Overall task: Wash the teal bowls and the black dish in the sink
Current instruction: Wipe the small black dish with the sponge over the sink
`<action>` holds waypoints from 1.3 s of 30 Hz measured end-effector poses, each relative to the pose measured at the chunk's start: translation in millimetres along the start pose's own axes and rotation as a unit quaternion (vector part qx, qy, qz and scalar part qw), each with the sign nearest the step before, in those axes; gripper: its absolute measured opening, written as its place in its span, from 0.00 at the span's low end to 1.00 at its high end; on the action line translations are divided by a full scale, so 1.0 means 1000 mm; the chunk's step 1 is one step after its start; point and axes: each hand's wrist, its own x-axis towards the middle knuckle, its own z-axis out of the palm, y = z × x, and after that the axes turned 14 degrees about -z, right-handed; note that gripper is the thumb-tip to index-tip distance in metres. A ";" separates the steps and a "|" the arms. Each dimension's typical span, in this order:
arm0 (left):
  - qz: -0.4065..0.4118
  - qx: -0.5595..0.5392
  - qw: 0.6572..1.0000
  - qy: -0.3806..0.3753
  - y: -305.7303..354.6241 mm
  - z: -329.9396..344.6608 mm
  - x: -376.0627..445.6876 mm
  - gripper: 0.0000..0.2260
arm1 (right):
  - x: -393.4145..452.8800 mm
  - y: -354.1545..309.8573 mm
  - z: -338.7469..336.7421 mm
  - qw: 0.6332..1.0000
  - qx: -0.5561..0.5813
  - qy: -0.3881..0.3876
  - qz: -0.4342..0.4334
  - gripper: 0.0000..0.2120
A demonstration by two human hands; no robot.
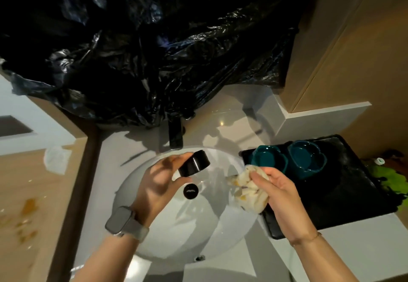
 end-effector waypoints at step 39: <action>-0.318 -0.515 0.772 -0.196 -0.044 -0.019 -0.047 0.13 | 0.005 0.031 0.137 0.663 -0.559 -0.438 -0.237 0.11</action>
